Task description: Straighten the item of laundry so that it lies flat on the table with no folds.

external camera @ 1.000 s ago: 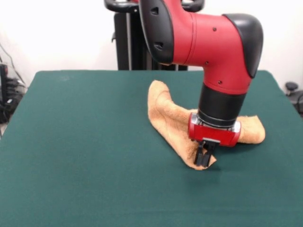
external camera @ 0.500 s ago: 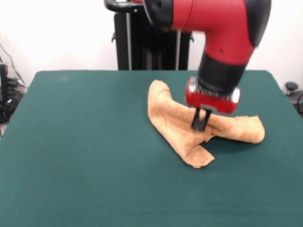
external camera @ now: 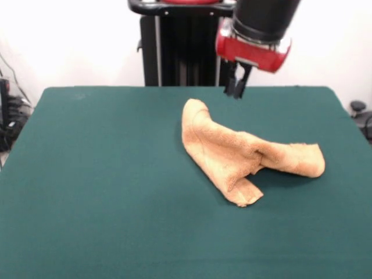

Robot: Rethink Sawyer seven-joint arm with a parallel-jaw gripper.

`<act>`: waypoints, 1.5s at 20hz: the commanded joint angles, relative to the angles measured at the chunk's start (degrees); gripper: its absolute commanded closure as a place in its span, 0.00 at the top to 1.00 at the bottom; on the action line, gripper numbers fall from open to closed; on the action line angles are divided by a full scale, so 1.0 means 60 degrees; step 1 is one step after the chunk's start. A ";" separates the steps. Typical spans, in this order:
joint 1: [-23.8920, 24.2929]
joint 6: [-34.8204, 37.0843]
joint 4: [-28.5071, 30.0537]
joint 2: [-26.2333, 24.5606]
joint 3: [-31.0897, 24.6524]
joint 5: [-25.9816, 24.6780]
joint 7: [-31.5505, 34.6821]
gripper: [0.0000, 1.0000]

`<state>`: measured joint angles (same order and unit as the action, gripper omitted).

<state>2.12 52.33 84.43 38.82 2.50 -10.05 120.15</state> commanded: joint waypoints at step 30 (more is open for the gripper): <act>0.0503 -0.4728 0.4363 -0.0120 -0.1370 -0.0484 0.0069 0.00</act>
<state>5.65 29.83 103.60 39.76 1.72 -10.28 120.15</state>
